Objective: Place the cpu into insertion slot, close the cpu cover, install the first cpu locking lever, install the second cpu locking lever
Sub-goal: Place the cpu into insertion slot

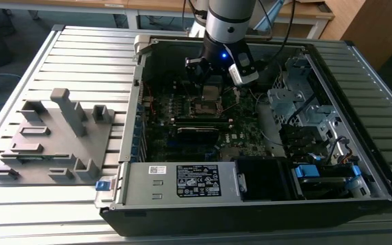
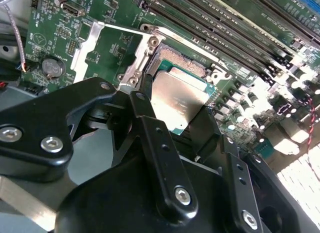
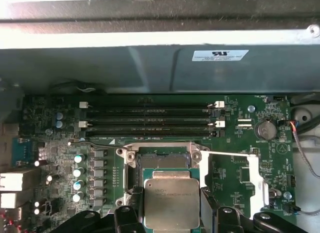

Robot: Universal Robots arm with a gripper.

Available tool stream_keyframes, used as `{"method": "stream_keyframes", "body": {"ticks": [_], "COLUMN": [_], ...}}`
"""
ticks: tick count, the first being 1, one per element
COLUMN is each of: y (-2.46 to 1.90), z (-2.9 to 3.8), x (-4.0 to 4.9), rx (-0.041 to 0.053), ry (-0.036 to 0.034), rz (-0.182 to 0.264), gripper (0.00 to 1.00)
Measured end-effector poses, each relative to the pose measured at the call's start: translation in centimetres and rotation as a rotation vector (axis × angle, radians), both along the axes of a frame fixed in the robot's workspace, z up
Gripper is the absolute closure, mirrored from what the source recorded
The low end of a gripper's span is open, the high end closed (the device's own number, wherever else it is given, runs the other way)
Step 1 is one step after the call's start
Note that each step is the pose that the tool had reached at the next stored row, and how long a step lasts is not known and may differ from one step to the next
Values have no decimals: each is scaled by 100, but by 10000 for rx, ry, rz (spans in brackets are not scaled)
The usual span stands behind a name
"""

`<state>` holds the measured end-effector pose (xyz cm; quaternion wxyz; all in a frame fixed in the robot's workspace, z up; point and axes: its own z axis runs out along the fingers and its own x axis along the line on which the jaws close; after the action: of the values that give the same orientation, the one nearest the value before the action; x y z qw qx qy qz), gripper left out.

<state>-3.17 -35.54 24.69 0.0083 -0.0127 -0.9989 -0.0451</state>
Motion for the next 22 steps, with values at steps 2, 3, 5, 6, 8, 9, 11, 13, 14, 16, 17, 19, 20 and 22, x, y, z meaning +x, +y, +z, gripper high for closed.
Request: {"method": "stream_keyframes", "body": {"ticks": [2, 3, 5, 6, 8, 9, 11, 13, 14, 16, 17, 19, 20, 22], "y": [0, 0, 0, 0, 0, 0, 0, 0, 0, 0, 0, 0, 0, 0], "z": [-26, -37, -55, -57, -62, -65, -67, -76, -77, -79, -79, -79, -79, -80], "x": [-1, -2, -2, -2, -2, -2, -2, -2, -2, -2, -2, -2, -2, -2], "rx": [0, 0, 0, -2, -1, -1, 0, 5, 1, 1, 1, 2, 1, 1], "ry": [-9, -13, -16, -16, -16, -17, -17, -19, -17, -17, -16, -17, -17, -17], "rz": [0, 0, 0, 1, 0, 1, 0, 1, 0, 0, 0, 0, 0, 0], "gripper": [46, 46, 46, 46, 46, 46, 46, 46, 46, 46, 46, 46, 46, 46]}}
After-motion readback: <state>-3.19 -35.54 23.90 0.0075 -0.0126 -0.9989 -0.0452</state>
